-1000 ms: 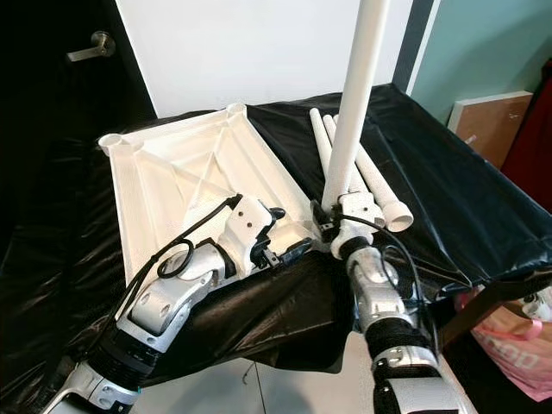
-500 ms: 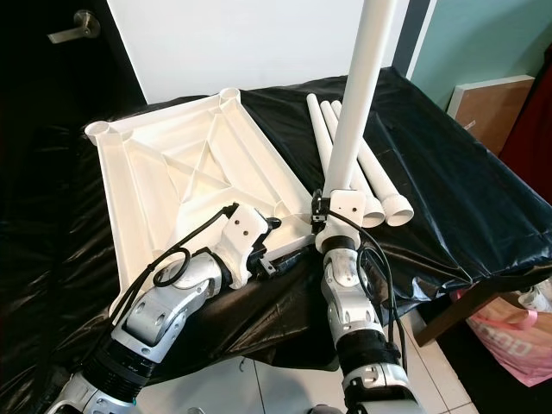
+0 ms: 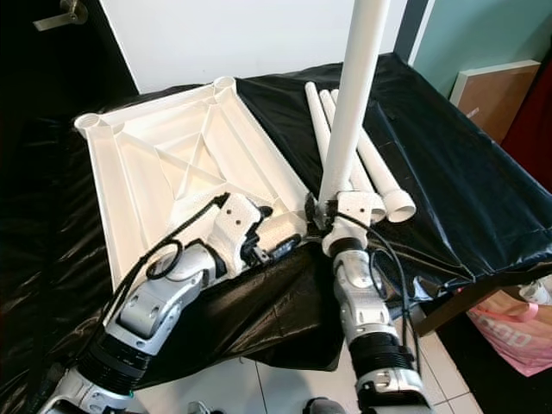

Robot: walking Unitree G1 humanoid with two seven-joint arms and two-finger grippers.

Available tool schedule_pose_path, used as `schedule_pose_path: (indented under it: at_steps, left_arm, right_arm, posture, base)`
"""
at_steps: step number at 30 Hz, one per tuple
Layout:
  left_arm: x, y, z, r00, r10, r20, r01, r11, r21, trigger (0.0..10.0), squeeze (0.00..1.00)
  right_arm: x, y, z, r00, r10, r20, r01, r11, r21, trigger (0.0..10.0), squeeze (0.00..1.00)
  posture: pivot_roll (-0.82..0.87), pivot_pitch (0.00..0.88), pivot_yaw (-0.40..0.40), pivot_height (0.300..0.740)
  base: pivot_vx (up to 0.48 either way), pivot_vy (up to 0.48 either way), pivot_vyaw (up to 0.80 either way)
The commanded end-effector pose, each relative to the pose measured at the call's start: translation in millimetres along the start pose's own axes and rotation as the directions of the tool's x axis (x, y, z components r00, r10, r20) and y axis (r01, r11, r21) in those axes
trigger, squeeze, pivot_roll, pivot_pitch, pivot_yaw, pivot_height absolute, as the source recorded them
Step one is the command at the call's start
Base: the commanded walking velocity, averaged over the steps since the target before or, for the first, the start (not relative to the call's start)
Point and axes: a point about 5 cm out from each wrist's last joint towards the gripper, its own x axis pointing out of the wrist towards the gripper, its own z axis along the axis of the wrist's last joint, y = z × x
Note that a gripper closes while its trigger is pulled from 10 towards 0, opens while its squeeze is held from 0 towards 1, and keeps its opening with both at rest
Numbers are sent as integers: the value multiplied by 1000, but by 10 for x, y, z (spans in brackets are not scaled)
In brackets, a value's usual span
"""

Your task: Building children table

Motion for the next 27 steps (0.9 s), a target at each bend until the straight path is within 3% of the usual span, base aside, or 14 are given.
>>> schedule_pose_path:
  at_steps: [1,2,3,5,9,14,19,25,26,27]
  left_arm:
    - [-1,12,6,999,-35,-2,35,999,-1,10000,0]
    - [0,14,0,999,-34,-3,34,999,2,10000,0]
    - [3,16,-13,999,-33,-7,33,999,6,10000,0]
    - [3,16,-13,999,-33,-7,33,999,6,10000,0]
    - [30,21,15,999,-45,0,45,999,15,10000,0]
    - [60,51,40,999,-41,6,41,999,27,10000,0]
    - [96,74,84,999,-35,24,34,999,35,10000,0]
    - [123,38,74,999,-46,24,45,998,38,10000,0]
    - [118,24,75,998,-54,25,53,998,35,10000,0]
    - [118,24,75,998,-54,25,53,998,35,10000,0]
  right_arm:
    - [-29,-57,17,997,79,2,-79,997,5,10000,1000]
    - [-30,-82,25,992,122,3,-122,992,-4,10000,384]
    - [-31,-102,25,986,167,-1,-167,986,-20,10000,0]
    - [-31,-102,25,986,167,-1,-167,986,-20,10000,0]
    - [8,-103,29,938,345,-45,-347,936,-60,10000,0]
    - [75,-129,23,918,388,-81,-394,915,-83,10000,0]
    - [202,-194,45,875,460,-148,-479,868,-131,10000,0]
    - [242,-251,8,867,461,-189,-489,860,-147,10000,0]
    - [238,-252,-20,865,462,-199,-492,859,-145,6588,0]
    - [238,-252,-20,865,462,-199,-492,859,-145,6588,0]
  posture:
    - [-177,82,27,740]
    - [-176,81,28,740]
    - [-176,69,30,740]
    - [-176,69,30,740]
    - [-179,44,29,740]
    - [-178,29,29,740]
    - [-174,0,21,740]
    - [-166,0,18,740]
    - [-157,0,17,740]
    - [-157,0,17,740]
  base:
    - [0,0,0]
    - [0,0,0]
    - [0,0,0]
    - [0,0,0]
    - [0,0,0]
    - [0,0,0]
    - [0,0,0]
    - [0,0,0]
    - [0,0,0]
    - [0,0,0]
